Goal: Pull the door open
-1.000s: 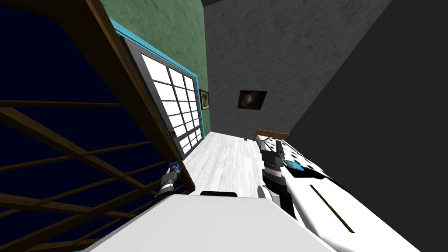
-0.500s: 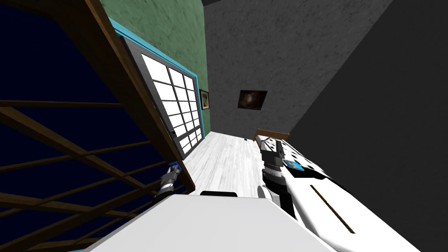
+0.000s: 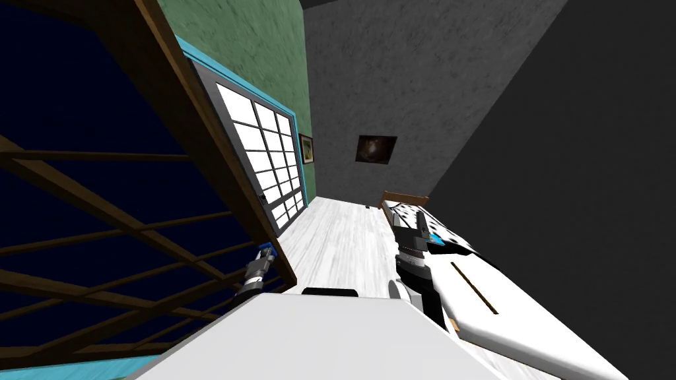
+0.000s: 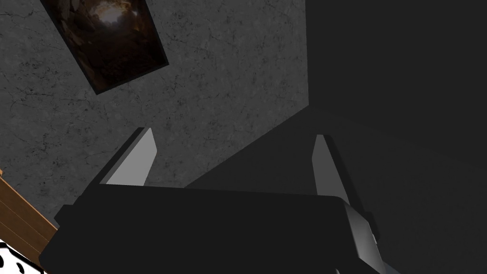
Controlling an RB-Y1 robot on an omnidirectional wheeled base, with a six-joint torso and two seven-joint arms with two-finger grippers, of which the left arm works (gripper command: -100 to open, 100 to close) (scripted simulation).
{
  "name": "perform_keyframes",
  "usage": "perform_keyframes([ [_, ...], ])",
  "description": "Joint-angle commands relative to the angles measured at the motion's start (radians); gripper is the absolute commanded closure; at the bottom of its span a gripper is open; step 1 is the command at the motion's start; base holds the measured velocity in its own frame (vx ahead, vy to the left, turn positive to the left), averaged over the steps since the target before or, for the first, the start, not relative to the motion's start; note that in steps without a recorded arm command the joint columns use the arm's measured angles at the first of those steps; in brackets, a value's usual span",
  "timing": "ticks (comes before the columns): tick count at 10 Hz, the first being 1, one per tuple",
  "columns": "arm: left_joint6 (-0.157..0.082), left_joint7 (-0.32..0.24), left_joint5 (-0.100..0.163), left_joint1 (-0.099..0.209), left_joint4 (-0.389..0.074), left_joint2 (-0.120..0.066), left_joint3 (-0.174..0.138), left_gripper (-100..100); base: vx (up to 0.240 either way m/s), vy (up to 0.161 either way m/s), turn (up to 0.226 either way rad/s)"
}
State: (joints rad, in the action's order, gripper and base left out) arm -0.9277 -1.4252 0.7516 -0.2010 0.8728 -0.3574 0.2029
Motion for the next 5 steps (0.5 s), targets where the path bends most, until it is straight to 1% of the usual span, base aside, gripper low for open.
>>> perform_keyframes([
  [1, -0.004, -0.019, -0.013, -0.006, 0.001, -0.013, 0.023, 100, -0.196, -0.042, -0.05],
  [3, -0.002, -0.033, -0.027, -0.014, 0.013, -0.026, 0.047, 100, -0.203, -0.01, -0.045],
  [5, -0.002, -0.041, -0.035, -0.019, 0.021, -0.034, 0.061, 100, -0.196, 0.006, -0.047],
])
